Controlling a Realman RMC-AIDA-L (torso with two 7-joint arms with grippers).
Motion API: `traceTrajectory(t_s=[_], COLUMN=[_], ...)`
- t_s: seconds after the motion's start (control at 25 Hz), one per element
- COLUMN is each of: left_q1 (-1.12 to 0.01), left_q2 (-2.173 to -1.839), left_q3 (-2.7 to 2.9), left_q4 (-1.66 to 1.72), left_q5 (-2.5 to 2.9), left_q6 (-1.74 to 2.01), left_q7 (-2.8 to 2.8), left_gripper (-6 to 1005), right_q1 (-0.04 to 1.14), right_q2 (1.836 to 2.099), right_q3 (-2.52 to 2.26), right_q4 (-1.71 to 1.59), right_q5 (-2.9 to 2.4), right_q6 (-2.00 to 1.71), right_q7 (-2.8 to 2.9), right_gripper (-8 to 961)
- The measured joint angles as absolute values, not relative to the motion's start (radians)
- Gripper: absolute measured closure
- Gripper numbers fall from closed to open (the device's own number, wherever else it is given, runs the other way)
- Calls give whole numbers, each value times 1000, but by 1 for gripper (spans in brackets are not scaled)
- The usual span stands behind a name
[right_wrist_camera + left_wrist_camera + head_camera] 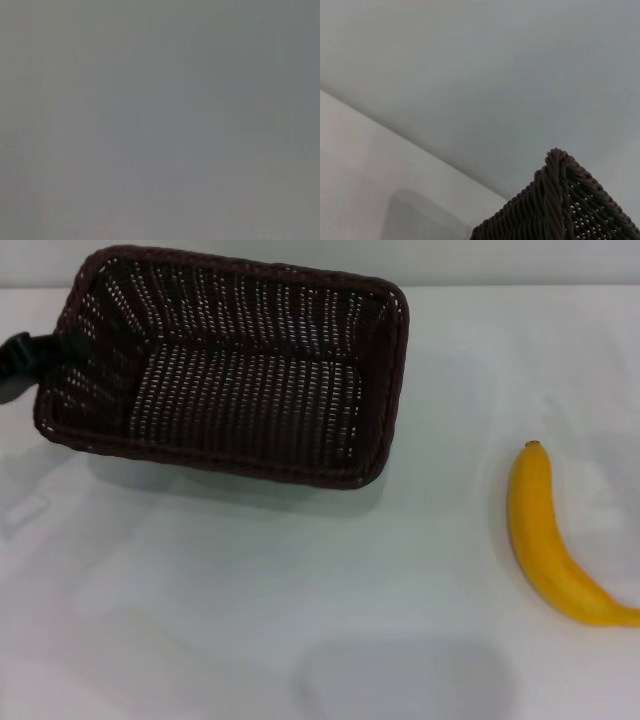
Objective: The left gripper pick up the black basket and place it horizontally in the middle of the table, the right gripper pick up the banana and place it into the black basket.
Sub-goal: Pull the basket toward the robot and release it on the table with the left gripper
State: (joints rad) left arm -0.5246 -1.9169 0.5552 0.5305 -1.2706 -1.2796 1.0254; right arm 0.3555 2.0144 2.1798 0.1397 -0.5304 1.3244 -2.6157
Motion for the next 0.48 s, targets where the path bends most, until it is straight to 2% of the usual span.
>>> traceTrajectory(t_s=[0.16,0.48], left_q1=[-502,-501], left_q2=[-1965,-2002], left_q3=[556,556], left_q4=[529,511], left_q5=[-1310,-1321], left_q6=[-1225,-1213], left_q7=[1025,1014], left_gripper=[806,800], right_q1=[362,368], right_q2=[2014,2009], right_q3=[2180,2180], right_q4=[149,188], right_q5=[-522,-516], right_q6=[1303,1284], right_q7=[-2642,-2662], right_gripper=[85,85])
